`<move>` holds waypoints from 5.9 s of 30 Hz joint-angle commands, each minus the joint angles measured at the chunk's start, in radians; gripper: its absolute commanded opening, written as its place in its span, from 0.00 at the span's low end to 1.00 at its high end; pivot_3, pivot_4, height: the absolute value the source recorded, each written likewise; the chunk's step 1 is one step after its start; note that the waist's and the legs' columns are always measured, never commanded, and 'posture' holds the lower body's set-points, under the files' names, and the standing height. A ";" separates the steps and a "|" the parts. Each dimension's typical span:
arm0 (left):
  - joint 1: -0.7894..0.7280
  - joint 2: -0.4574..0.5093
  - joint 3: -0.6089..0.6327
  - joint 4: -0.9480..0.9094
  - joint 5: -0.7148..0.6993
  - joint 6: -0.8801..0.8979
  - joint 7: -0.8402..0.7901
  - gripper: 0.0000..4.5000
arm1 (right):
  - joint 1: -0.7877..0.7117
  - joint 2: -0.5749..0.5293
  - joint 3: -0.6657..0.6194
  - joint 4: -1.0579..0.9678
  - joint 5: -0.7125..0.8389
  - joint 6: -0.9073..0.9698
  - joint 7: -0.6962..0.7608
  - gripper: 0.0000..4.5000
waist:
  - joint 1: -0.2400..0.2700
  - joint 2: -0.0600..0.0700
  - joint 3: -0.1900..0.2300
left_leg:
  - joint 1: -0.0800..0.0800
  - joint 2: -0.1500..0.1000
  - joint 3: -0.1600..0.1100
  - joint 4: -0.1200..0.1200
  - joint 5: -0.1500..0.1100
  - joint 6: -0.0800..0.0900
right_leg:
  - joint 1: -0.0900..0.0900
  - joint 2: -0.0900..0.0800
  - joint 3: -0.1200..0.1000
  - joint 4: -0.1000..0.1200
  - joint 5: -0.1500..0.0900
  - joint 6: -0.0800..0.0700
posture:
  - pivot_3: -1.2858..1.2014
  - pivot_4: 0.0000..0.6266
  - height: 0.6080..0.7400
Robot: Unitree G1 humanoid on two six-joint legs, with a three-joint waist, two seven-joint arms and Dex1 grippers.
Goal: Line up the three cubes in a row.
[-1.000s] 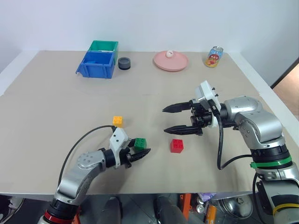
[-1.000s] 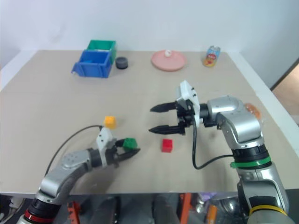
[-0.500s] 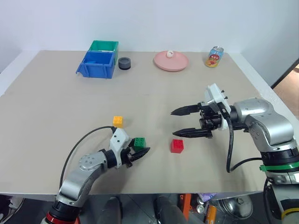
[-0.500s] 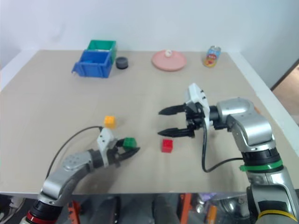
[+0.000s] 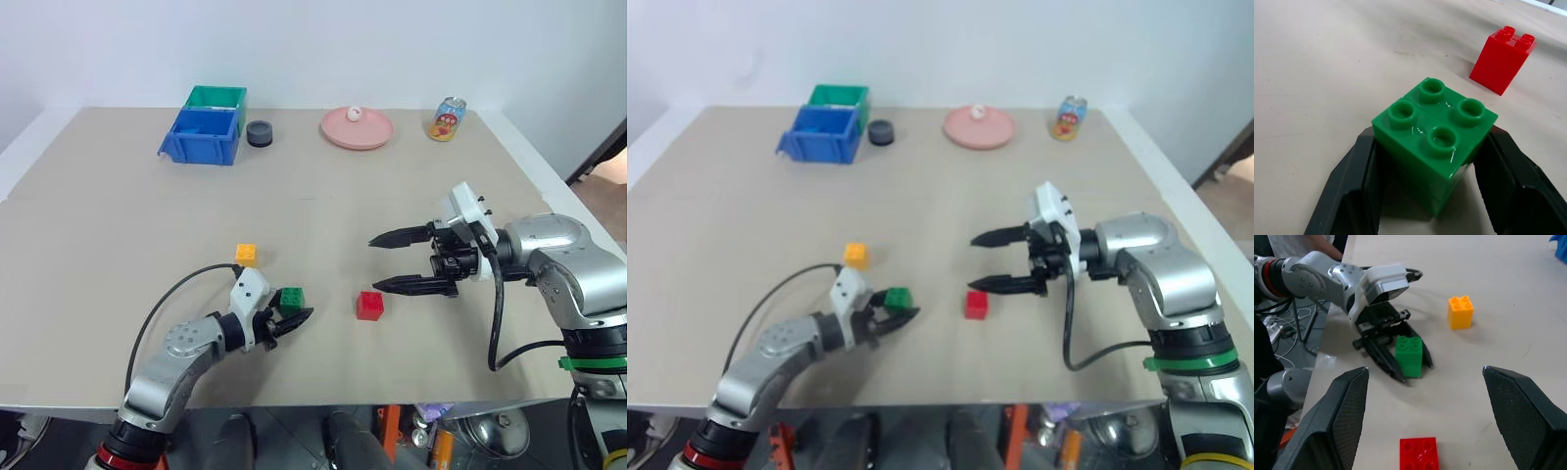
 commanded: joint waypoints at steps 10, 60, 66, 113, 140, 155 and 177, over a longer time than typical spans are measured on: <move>-0.034 0.010 -0.001 0.047 0.039 -0.047 -0.015 0.45 | 0.006 -0.009 -0.034 -0.031 0.014 -0.009 -0.024 0.85 | 0.000 0.000 0.000 | 0.001 0.000 0.000 0.000 0.001 0.001 | 0.001 0.000 0.000 0.000 0.002 0.000 | 0.52 0.24 1.00; -0.127 -0.021 0.278 -0.129 -0.302 0.104 0.057 1.00 | -0.044 -0.004 -0.034 -0.014 0.014 -0.012 -0.015 0.85 | -0.002 0.000 0.000 | 0.000 0.000 0.000 0.000 0.001 0.001 | 0.000 0.000 0.000 0.000 0.001 0.000 | 0.52 0.24 1.00; -0.032 0.128 0.428 -0.138 -0.321 0.097 0.014 1.00 | -0.060 0.009 -0.050 -0.039 0.052 0.012 -0.039 0.85 | -0.004 0.001 0.000 | 0.000 0.000 0.000 -0.002 0.001 0.002 | -0.002 0.001 0.000 0.000 0.000 -0.002 | 0.52 0.24 1.00; -0.185 -0.056 0.169 0.278 0.083 0.032 0.238 1.00 | -0.005 0.030 -0.065 -0.101 0.058 -0.006 -0.113 0.85 | 0.004 0.000 0.000 | 0.003 -0.001 0.000 0.001 0.003 0.004 | 0.006 -0.001 -0.001 -0.001 0.002 0.001 | 0.52 0.24 1.00; -0.127 0.196 0.306 0.282 0.005 -0.223 -0.125 0.30 | -0.042 0.014 -0.059 -0.051 0.050 -0.019 -0.080 0.85 | -0.008 0.001 0.000 | 0.002 0.000 0.001 -0.005 0.003 0.003 | 0.001 -0.001 0.000 -0.001 -0.002 -0.001 | 0.52 0.24 1.00; -0.145 0.260 0.308 0.457 -0.177 -0.408 -0.666 0.30 | -0.032 -0.036 -0.089 -0.095 0.070 0.015 -0.073 0.85 | 0.001 0.001 0.000 | -0.003 0.000 0.001 -0.009 0.003 0.003 | -0.005 -0.001 -0.001 -0.001 -0.004 -0.002 | 0.52 0.24 1.00; -0.345 0.330 0.224 0.816 -0.080 -0.601 -0.950 0.30 | 0.066 -0.075 -0.161 -0.216 0.139 0.089 -0.144 0.85 | -0.001 0.002 0.000 | -0.004 0.001 0.001 -0.010 0.003 0.003 | -0.006 0.000 -0.002 0.000 -0.003 -0.002 | 0.52 0.24 1.00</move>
